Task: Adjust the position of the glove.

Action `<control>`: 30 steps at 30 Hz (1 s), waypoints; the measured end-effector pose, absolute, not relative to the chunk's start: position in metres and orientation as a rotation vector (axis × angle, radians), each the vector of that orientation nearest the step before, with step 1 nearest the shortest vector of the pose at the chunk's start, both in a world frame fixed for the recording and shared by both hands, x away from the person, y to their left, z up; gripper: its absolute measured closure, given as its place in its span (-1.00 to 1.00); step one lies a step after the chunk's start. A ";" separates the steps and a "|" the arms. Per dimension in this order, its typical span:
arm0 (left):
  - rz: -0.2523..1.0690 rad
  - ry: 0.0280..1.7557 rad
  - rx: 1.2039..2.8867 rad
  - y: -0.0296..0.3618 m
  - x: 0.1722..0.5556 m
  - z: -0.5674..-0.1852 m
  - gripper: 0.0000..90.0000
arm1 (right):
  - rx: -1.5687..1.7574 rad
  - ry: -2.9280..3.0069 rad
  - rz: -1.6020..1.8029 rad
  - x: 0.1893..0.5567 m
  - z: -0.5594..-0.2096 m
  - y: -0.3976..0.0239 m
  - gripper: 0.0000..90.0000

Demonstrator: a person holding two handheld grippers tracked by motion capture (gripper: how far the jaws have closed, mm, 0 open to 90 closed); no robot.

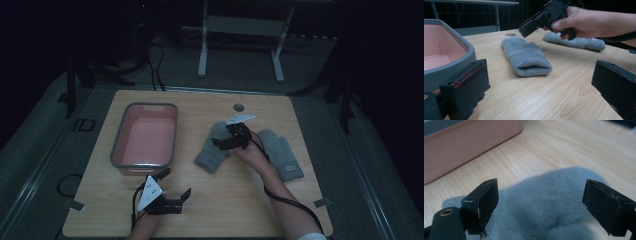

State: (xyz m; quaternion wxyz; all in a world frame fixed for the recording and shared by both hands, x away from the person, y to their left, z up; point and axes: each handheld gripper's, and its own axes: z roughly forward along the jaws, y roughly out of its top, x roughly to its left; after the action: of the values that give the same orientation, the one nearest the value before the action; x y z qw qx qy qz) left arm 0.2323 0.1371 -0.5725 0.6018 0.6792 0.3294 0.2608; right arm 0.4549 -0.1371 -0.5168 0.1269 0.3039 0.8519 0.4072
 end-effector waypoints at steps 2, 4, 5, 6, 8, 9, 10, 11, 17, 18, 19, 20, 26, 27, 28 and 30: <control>0.602 0.764 1.574 0.137 0.232 -0.573 -0.97 | 0.897 2.480 1.130 0.460 -0.523 -0.134 -0.63; 0.603 0.762 1.575 0.137 0.232 -0.572 -0.97 | 0.879 2.506 1.071 0.467 -0.530 -0.131 -0.45; 0.601 0.762 1.575 0.137 0.232 -0.572 -0.97 | 0.868 2.511 1.044 0.469 -0.532 -0.131 -0.44; 0.601 0.762 1.575 0.137 0.232 -0.572 -0.97 | 0.868 2.511 1.044 0.469 -0.532 -0.131 -0.44; 0.600 0.762 1.577 0.137 0.232 -0.572 -0.97 | 0.853 2.541 1.008 0.474 -0.540 -0.129 -0.43; 0.599 0.762 1.576 0.137 0.232 -0.572 -0.97 | 0.853 2.541 1.008 0.474 -0.540 -0.129 -0.43; 0.599 0.762 1.577 0.137 0.233 -0.572 -0.97 | 0.841 2.550 0.995 0.475 -0.542 -0.128 -0.40; 0.599 0.761 1.577 0.137 0.233 -0.572 -0.97 | 0.839 2.556 0.992 0.475 -0.544 -0.128 -0.39; 0.602 0.760 1.578 0.137 0.232 -0.572 -0.97 | 0.863 2.580 0.985 0.479 -0.548 -0.128 -0.20; 0.603 0.760 1.577 0.137 0.232 -0.573 -0.97 | 0.863 2.580 0.985 0.479 -0.548 -0.128 -0.20; 0.602 0.759 1.577 0.137 0.232 -0.573 -0.97 | 0.865 2.580 0.987 0.480 -0.548 -0.128 -0.15; 0.602 0.758 1.578 0.137 0.232 -0.572 -0.97 | 0.867 2.579 0.991 0.480 -0.548 -0.128 -0.08; 0.598 0.761 1.578 0.137 0.232 -0.572 -0.97 | 0.852 2.612 1.015 0.480 -0.546 -0.128 0.46; 0.598 0.762 1.578 0.137 0.232 -0.572 -0.97 | 0.849 2.616 1.019 0.480 -0.545 -0.128 0.55; 0.597 0.762 1.577 0.137 0.232 -0.572 -0.97 | 0.849 2.616 1.019 0.480 -0.545 -0.128 0.55; 0.597 0.762 1.576 0.137 0.232 -0.572 -0.97 | 0.852 2.631 1.038 0.478 -0.539 -0.129 0.68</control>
State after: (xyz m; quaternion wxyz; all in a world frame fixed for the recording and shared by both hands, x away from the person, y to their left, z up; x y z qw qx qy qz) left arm 0.2323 0.1369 -0.5725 0.6019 0.6805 0.3289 0.2578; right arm 0.4780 -0.1291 -0.5394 0.0936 0.2873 0.8868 0.3497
